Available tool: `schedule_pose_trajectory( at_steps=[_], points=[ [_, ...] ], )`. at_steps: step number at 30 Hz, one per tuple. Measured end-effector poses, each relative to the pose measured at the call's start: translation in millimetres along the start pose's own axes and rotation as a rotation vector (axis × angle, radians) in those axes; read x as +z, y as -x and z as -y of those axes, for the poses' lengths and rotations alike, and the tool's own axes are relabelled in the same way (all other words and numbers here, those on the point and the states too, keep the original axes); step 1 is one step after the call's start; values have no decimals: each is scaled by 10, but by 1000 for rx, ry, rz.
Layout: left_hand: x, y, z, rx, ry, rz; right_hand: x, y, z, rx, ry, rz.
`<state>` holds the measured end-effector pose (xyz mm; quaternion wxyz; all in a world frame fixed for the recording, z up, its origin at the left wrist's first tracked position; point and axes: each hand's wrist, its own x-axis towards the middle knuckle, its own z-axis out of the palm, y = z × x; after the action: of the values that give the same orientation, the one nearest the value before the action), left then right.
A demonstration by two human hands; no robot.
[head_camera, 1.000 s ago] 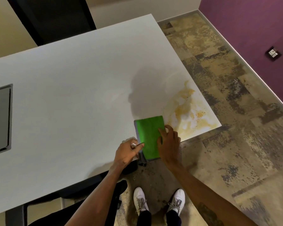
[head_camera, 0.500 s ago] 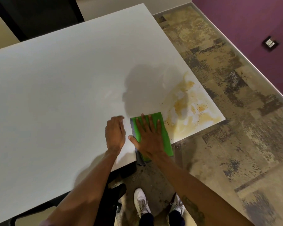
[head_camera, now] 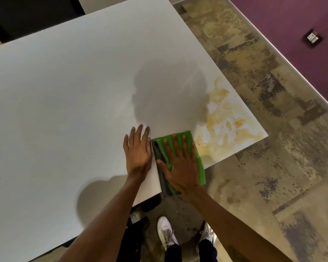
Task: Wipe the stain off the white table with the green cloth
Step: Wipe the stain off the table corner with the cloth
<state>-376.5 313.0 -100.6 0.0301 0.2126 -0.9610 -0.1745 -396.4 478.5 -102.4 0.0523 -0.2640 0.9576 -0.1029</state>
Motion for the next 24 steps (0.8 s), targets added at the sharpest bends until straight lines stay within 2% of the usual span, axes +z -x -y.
schedule_pose_trajectory(
  at_steps=[3,10,17,24],
  points=[
    [-27,17,0,31,-5,-10,-2,44,-98,-67,24,21],
    [-17,47,-12,80,-35,-48,-44,8,-87,-43,32,55],
    [11,19,-9,20,-1,35,-89,17,-76,-57,48,83],
    [-19,-22,-36,-12,-15,50,-97,-86,-118,-57,53,81]
  ],
)
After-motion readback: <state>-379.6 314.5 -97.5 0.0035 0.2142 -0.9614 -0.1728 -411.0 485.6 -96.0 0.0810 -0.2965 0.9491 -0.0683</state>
